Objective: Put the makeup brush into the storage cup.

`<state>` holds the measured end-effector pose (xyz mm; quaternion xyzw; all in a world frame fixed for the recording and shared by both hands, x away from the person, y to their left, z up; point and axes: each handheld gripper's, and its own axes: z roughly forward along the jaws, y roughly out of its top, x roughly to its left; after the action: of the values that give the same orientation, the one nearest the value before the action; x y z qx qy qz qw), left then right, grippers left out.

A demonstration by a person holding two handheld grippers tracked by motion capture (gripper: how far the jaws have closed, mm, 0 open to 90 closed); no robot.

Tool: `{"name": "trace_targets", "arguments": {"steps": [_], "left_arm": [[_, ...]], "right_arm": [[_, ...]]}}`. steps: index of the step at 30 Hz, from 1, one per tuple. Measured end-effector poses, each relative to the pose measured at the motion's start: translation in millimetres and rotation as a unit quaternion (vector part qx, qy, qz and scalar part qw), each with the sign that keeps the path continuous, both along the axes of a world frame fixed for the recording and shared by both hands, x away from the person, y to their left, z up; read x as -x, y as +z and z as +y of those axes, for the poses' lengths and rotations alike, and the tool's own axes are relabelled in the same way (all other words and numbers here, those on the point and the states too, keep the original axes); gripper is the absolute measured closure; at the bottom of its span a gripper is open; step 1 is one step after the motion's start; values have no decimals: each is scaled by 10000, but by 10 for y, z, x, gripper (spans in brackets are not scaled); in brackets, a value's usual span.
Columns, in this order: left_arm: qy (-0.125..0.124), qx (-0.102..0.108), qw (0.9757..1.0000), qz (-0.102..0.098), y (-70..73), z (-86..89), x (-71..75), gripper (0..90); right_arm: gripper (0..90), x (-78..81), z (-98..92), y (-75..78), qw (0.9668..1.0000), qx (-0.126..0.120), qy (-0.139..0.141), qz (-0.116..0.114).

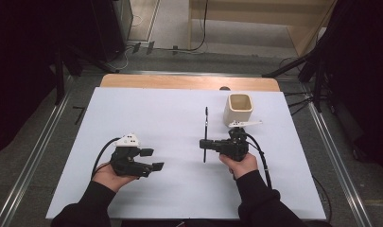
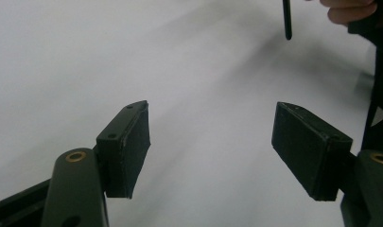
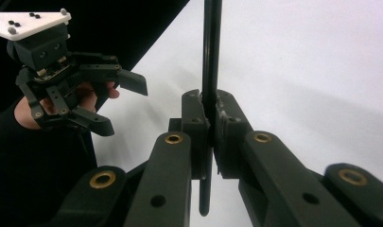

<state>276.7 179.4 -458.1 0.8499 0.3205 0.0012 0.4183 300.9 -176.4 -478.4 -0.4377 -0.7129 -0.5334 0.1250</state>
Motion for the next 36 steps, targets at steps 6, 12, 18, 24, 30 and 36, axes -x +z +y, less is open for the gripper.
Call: {"name": "trace_targets", "arguments": {"steps": [6,12,18,24,30,36], "left_arm": [[13,-215,9997,-154,-17,63,33,288],[-69,-378,9989,-274,-43,144,57,285],[-10,-508,9981,-340,-62,232,74,285],[50,-426,9986,-297,-66,285,77,284],[74,-433,9987,-277,-69,285,70,282],[63,-347,9991,-238,-79,289,64,265]], "right_arm": [[861,-17,-12,26,9998,173,-37,-118],[861,-37,-52,48,9997,196,-107,-136],[861,-86,-100,70,9993,256,-184,-206],[861,-117,-165,118,9988,288,-271,-283],[861,-163,-255,200,9977,336,-405,-416],[861,-231,-389,304,9958,414,-575,-576]]}}
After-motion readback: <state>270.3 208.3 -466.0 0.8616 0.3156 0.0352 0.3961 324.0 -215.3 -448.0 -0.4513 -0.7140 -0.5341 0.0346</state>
